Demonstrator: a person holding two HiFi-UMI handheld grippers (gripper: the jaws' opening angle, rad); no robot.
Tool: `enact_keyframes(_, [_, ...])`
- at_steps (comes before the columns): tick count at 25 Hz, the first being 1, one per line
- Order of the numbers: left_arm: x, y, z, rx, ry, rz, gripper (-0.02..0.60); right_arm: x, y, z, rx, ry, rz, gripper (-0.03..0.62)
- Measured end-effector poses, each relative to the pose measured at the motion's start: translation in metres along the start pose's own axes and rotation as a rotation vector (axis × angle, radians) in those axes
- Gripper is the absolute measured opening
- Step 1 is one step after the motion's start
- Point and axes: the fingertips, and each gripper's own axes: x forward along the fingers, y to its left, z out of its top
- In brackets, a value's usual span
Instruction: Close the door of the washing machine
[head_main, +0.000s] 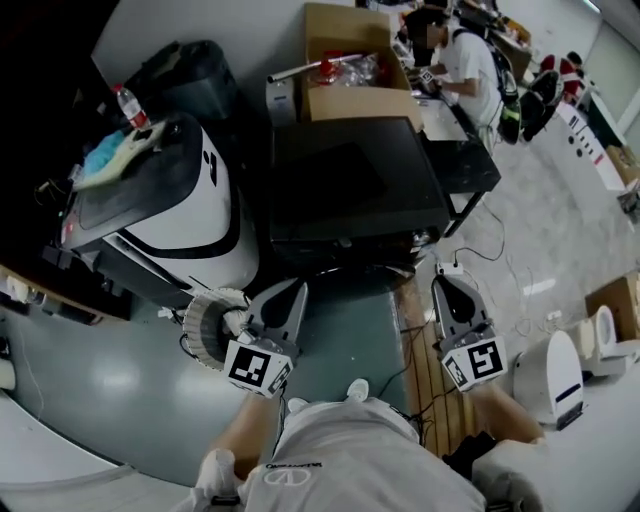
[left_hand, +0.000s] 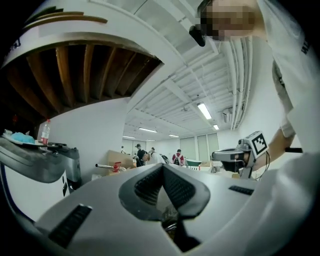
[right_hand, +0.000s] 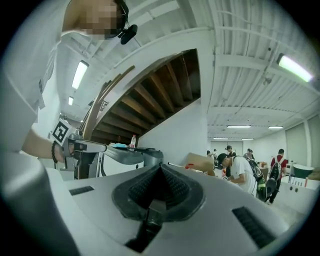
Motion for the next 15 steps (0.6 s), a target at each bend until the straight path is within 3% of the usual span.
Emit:
enact_keyframes(6, [-0.022,0.016,0.019,0.042,-0.035,0.048,0.002,-0.021,-0.008,0.044,-0.029,-0.083,-0.036,0.011])
enact_keyframes(15, [-0.024,0.003,0.036,0.059,-0.07,0.055,0.002,-0.048,-0.026,0.052,-0.021,-0.131,-0.094,0.011])
